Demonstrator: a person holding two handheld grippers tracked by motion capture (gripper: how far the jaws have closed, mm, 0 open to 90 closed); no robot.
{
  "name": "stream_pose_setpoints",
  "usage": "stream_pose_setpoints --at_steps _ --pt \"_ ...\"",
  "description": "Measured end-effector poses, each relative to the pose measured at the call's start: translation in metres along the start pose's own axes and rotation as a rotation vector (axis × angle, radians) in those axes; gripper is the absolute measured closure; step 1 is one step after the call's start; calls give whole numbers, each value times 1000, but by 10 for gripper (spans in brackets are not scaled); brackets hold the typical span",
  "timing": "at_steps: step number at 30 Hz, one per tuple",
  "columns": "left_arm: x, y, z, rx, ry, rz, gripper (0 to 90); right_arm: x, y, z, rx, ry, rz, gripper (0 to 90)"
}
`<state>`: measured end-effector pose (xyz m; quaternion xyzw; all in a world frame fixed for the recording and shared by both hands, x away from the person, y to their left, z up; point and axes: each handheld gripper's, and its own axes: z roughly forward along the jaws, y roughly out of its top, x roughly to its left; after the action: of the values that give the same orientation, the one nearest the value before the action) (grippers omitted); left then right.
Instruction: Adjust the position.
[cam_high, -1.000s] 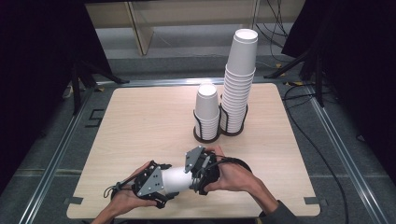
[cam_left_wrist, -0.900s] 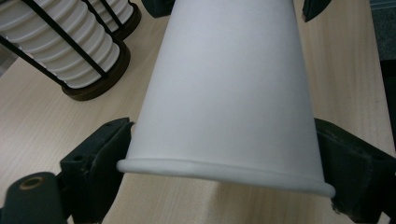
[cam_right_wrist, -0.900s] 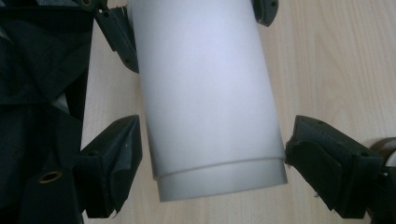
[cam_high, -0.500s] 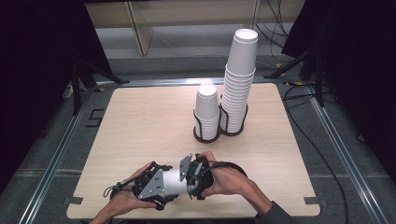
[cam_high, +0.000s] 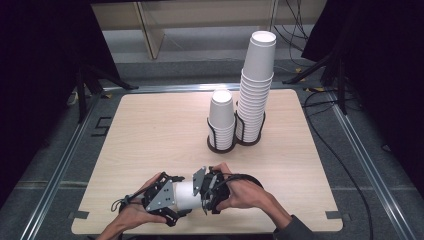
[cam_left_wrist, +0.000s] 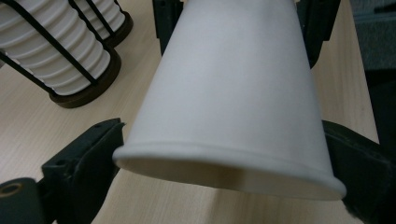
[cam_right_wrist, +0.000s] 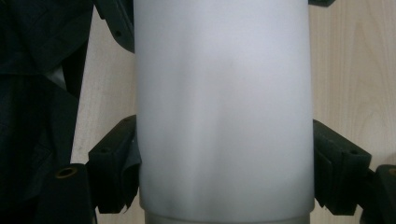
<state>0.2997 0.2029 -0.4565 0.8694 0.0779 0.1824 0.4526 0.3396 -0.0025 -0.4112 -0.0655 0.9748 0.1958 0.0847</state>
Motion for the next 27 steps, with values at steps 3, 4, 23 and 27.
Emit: stream_pose_setpoints --at_steps 3,4,23,27 --pt "2 -1 -2 -46 -14 -36 50 0 -5 -4 -30 17 31 234" --pt "3 -1 -3 -57 -18 -38 51 -1 -6 -6 -42 19 19 234" --pt "28 -11 -24 -315 30 -348 142 -20 -39 -31 -301 -87 219 234" --pt "27 -12 -23 -353 36 -408 141 -20 -42 -34 -384 -93 259 234"
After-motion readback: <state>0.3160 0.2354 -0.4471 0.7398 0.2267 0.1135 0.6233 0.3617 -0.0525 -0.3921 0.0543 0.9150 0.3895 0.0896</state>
